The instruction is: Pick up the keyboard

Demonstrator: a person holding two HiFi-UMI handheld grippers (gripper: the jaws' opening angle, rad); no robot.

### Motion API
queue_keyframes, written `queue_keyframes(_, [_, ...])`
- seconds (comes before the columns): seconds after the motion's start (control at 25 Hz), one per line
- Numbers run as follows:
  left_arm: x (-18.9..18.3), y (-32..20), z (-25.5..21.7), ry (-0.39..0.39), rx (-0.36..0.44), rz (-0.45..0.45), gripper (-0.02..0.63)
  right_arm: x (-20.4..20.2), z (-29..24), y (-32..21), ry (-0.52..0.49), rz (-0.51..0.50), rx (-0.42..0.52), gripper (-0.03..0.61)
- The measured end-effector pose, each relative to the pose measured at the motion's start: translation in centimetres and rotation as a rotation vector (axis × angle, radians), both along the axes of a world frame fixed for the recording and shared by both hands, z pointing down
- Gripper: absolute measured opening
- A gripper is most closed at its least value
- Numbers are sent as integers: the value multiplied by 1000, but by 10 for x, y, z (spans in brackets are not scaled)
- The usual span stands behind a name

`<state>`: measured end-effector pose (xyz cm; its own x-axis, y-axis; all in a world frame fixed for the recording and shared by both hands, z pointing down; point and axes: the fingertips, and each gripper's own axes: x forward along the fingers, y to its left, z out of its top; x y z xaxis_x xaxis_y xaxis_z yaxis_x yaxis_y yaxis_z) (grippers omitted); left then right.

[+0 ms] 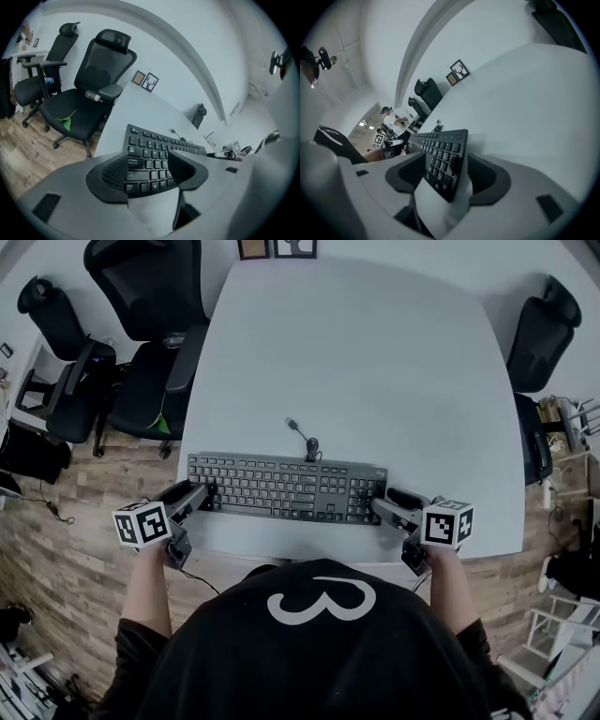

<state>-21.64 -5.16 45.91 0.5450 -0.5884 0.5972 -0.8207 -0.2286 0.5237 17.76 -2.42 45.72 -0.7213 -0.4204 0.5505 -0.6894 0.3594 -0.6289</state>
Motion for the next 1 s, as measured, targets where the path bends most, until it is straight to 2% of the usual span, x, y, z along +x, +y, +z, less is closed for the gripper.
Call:
queue_keyframes(0.2, [1, 1, -4, 19, -19, 38, 259, -2, 7, -3, 20, -4, -34, 267])
queue_keyframes(0.64, [-12, -18, 9, -37, -35, 57, 258, -11, 12, 0, 11, -22, -51, 267])
queue_keyframes(1.0, [-4, -23, 18, -7, -73, 76, 256, -15, 20, -2, 14, -26, -77, 267])
